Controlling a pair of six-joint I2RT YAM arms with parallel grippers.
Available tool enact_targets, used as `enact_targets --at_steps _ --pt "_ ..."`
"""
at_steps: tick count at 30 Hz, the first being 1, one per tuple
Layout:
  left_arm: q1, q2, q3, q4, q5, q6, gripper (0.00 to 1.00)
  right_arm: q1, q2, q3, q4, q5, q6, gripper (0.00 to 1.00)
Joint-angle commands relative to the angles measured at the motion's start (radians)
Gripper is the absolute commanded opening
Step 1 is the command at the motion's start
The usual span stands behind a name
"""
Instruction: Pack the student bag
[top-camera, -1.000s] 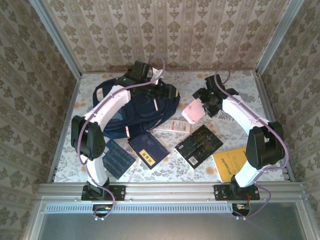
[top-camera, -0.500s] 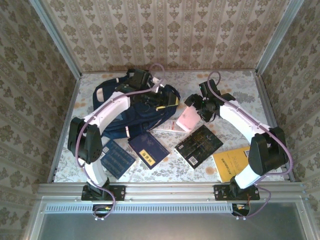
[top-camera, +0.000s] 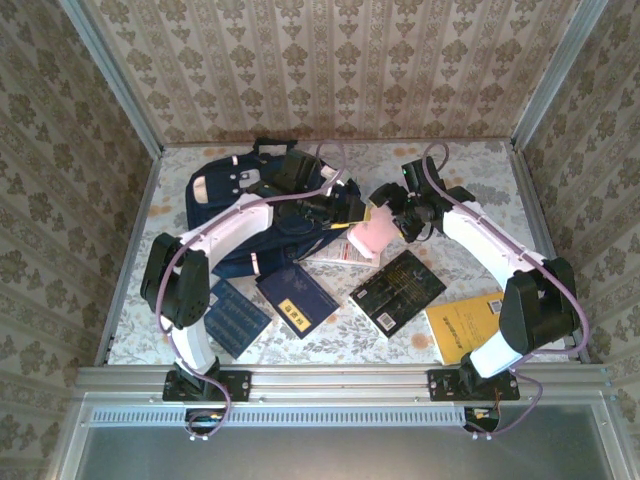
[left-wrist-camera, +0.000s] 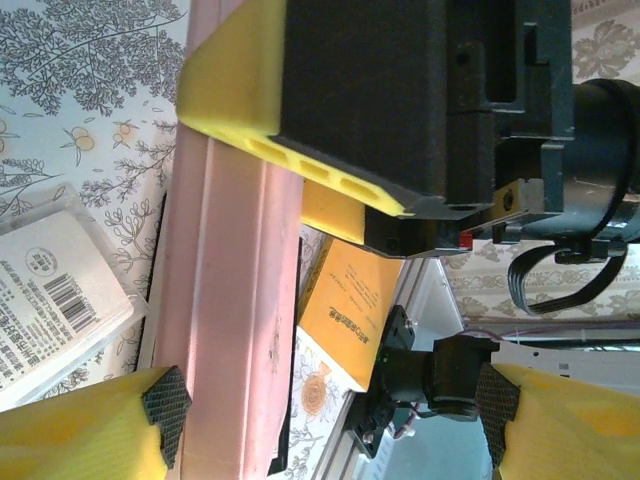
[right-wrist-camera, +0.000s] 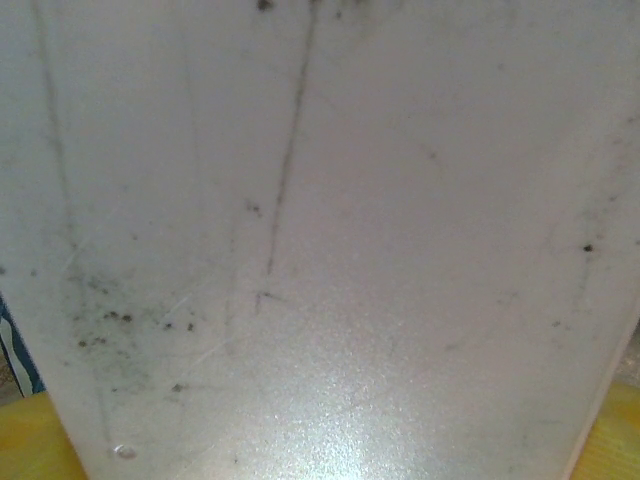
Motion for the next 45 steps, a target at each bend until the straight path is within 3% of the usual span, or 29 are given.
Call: enact_targets --at_steps 1,10,13,21,25,35,40,45 --pt "-0.018 0.034 -0.015 0.016 0.025 -0.015 0.76 0.007 -0.046 0.036 0.073 -0.078 0.06 0.8" --pt "0.01 0.035 0.089 -0.297 -0.187 0.207 0.76 0.006 -0.079 0.043 0.017 -0.057 0.014 0.8" --pt "0.014 0.025 0.099 -0.32 -0.223 0.231 0.76 0.007 -0.084 0.031 0.022 -0.071 0.017 0.8" --pt "-0.002 0.033 -0.01 -0.067 -0.06 0.072 0.72 0.01 -0.078 0.005 0.108 -0.109 0.1 0.8" --pt "-0.012 0.034 -0.055 0.066 0.001 -0.012 0.6 0.015 -0.072 -0.011 0.153 -0.105 0.152 0.79" --pt "0.001 -0.024 -0.101 0.188 0.075 -0.064 0.23 0.019 -0.075 -0.011 0.158 -0.082 0.128 0.85" --pt "0.008 -0.057 -0.116 0.209 0.09 -0.07 0.21 0.018 -0.091 -0.006 0.161 -0.081 0.076 0.99" --pt "0.028 -0.107 -0.143 0.212 0.104 -0.073 0.22 0.007 -0.132 -0.002 0.134 -0.061 -0.023 1.0"
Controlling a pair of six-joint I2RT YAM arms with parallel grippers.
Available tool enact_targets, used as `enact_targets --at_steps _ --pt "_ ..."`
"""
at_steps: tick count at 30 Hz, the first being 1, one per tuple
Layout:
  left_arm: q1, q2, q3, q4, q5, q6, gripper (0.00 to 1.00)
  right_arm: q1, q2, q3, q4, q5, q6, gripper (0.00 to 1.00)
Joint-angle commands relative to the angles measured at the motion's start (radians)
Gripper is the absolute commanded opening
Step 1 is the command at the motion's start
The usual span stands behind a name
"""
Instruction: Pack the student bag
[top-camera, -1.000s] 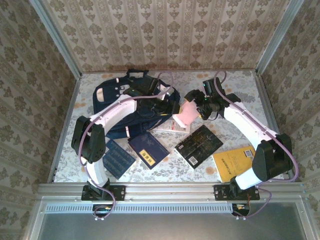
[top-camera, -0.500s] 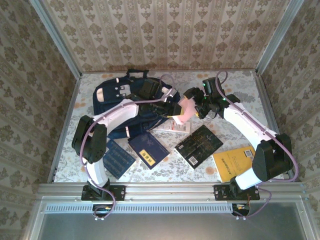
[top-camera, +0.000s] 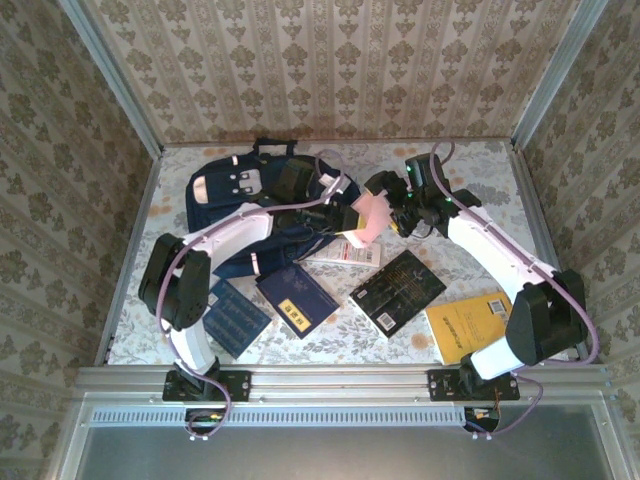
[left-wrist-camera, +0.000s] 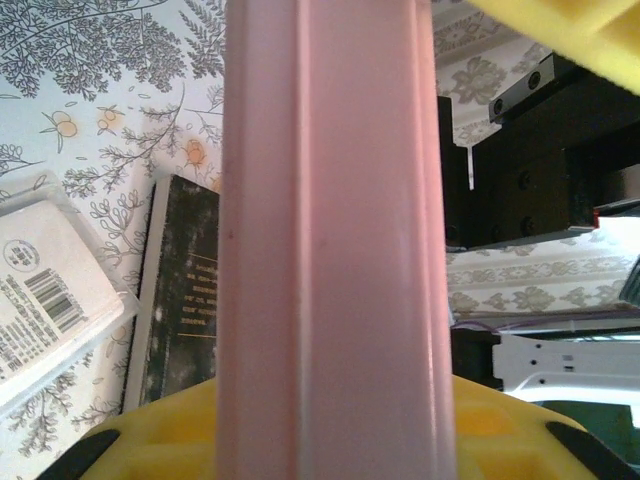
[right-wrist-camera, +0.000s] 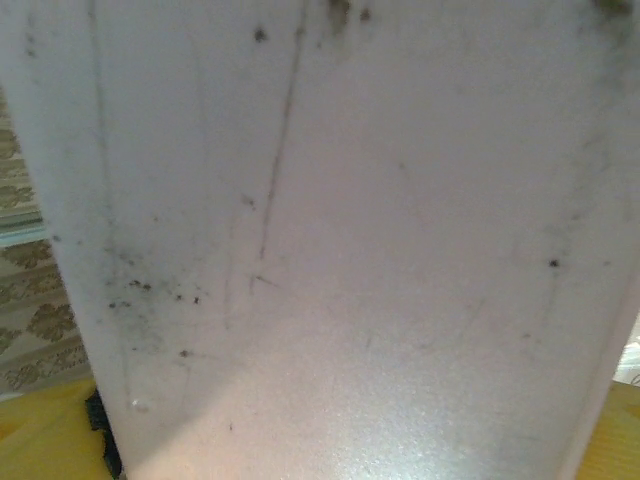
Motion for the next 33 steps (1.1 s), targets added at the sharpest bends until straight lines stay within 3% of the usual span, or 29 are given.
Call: enact_targets --at_steps 1,4,12,16,19,25,30,33 --pt "0.024 -0.087 -0.019 0.047 0.061 -0.029 0.22 -0.014 -0.064 0.01 0.02 -0.016 -0.099 1.0" --pt "0.044 -0.131 -0.045 0.048 0.094 -0.027 0.22 -0.05 -0.102 -0.002 0.012 -0.033 -0.21 1.0" --pt "0.104 -0.308 -0.171 0.015 0.141 -0.01 0.22 -0.267 -0.169 -0.06 0.163 -0.467 -0.398 0.97" --pt "0.111 -0.4 -0.251 0.054 0.175 -0.041 0.22 -0.307 -0.141 -0.101 0.341 -0.683 -0.36 0.92" --pt "0.114 -0.464 -0.301 0.062 0.197 -0.051 0.22 -0.295 -0.101 -0.067 0.418 -0.855 -0.37 0.93" --pt "0.126 -0.571 -0.37 0.053 0.209 -0.073 0.22 -0.23 -0.03 -0.04 0.448 -1.006 -0.455 0.91" --pt "0.132 -0.635 -0.412 0.048 0.214 -0.079 0.22 -0.099 0.001 -0.01 0.27 -1.073 -0.625 0.87" --pt "0.136 -0.654 -0.429 0.036 0.215 -0.076 0.22 -0.078 -0.013 -0.046 0.335 -1.089 -0.583 0.83"
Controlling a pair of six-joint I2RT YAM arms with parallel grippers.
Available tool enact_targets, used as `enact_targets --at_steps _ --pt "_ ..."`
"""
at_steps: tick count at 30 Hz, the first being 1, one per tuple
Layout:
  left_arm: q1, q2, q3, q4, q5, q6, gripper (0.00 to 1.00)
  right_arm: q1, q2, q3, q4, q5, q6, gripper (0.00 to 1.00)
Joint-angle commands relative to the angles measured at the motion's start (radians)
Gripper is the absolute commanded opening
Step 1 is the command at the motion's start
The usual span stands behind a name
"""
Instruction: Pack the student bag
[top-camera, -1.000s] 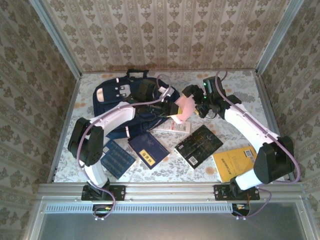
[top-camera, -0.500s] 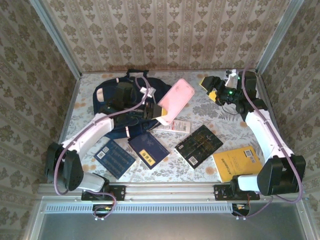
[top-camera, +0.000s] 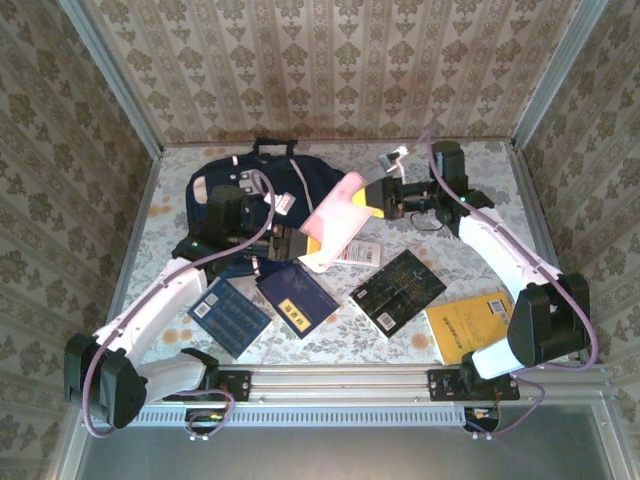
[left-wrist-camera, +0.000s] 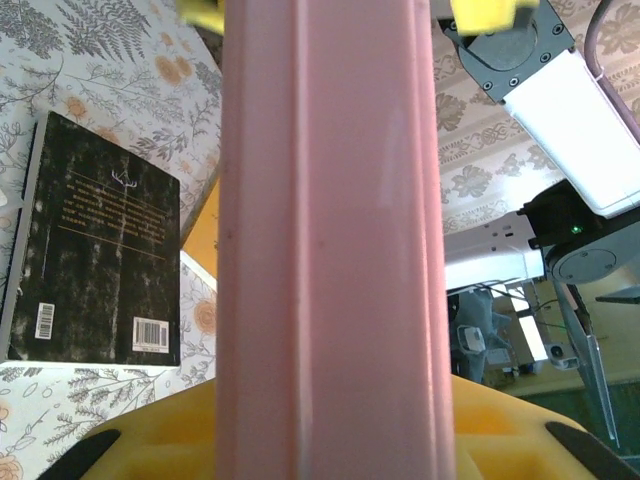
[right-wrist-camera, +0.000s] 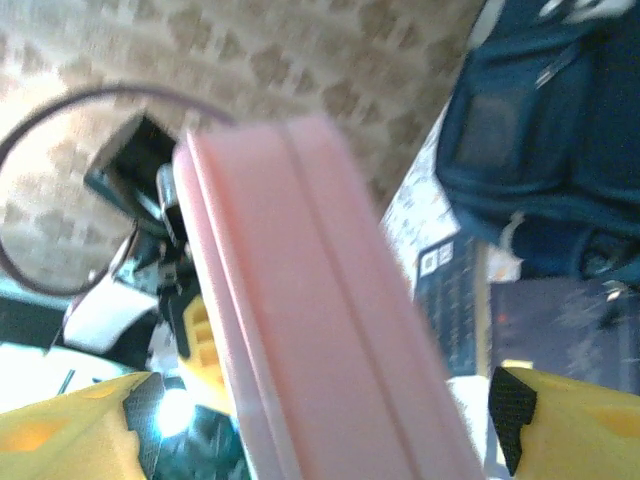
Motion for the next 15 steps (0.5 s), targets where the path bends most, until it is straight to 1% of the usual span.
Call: enact_targets --at_steps 1,2,4,8,12,15 --pt "0.008 -0.034 -0.018 0.024 0.04 -0.001 0.22 0.004 -0.009 -0.009 0.03 -0.087 -0.03 0.81" --pt "0.008 -0.036 -0.022 0.024 0.043 -0.001 0.22 0.004 -0.014 -0.012 0.036 -0.09 -0.026 0.77" --pt "0.007 -0.037 -0.028 0.027 0.04 -0.008 0.22 0.004 -0.021 -0.01 0.036 -0.097 -0.023 0.72" --pt "0.006 -0.035 -0.044 0.078 0.052 -0.059 0.22 0.004 -0.029 -0.013 0.039 -0.106 -0.019 0.59" --pt "0.001 -0.039 -0.048 0.099 0.059 -0.078 0.22 0.005 -0.017 -0.017 0.053 -0.098 -0.005 0.58" --pt "-0.005 -0.039 -0.051 0.108 0.063 -0.085 0.22 0.006 -0.004 -0.027 0.111 -0.093 0.043 0.6"
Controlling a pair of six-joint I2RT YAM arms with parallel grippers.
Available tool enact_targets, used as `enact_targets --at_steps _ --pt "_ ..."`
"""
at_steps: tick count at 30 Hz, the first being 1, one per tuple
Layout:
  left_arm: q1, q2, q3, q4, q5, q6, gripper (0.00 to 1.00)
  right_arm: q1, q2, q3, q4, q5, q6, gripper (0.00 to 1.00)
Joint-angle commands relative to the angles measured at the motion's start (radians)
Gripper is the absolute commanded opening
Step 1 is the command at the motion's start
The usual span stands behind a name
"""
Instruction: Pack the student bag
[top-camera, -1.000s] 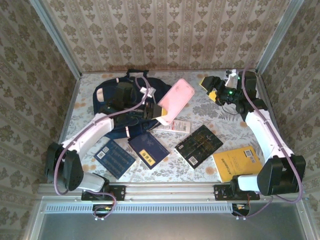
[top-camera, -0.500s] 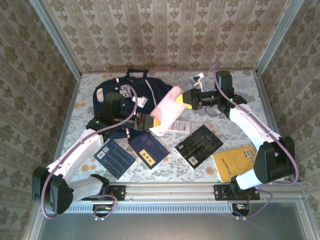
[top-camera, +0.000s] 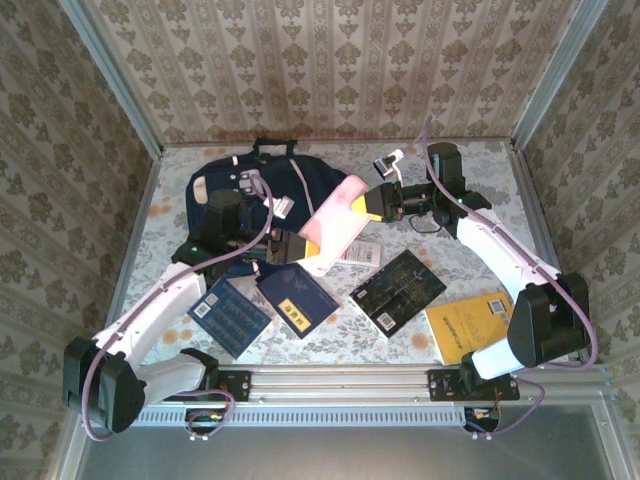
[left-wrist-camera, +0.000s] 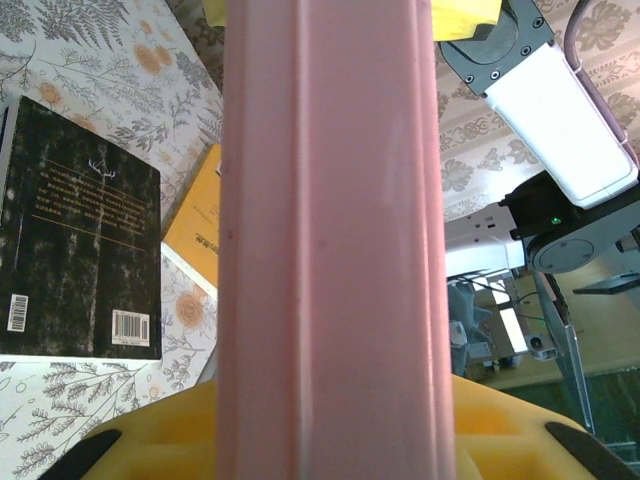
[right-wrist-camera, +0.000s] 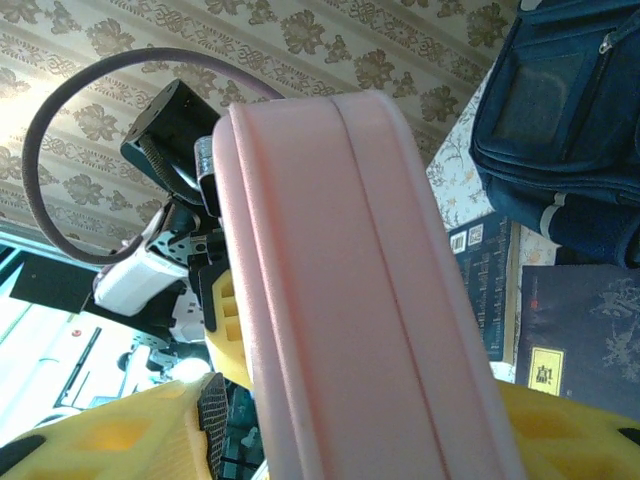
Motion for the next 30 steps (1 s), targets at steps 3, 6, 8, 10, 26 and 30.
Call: enact_targets --at_steps 3,6,8,10,26,30 --pt "-0.013 -0.026 -0.015 0.052 0.03 -0.035 0.23 0.004 0.002 -0.028 0.13 -0.024 0.076 0.63" --pt "-0.019 -0.028 -0.019 0.061 0.031 -0.042 0.23 0.008 0.005 -0.036 0.155 -0.018 0.093 0.64" --pt "-0.021 -0.027 -0.022 0.07 0.031 -0.047 0.23 0.011 0.01 -0.037 0.17 -0.02 0.104 0.64" --pt "-0.024 -0.024 -0.024 0.075 0.031 -0.05 0.22 0.015 0.015 -0.038 0.173 -0.02 0.108 0.61" --pt "0.062 -0.043 0.022 -0.182 -0.094 0.063 0.75 -0.084 -0.014 -0.083 0.256 0.083 0.221 0.33" --pt "0.179 -0.049 0.059 -0.334 -0.217 0.109 0.78 -0.166 -0.008 -0.109 0.268 0.189 0.298 0.32"
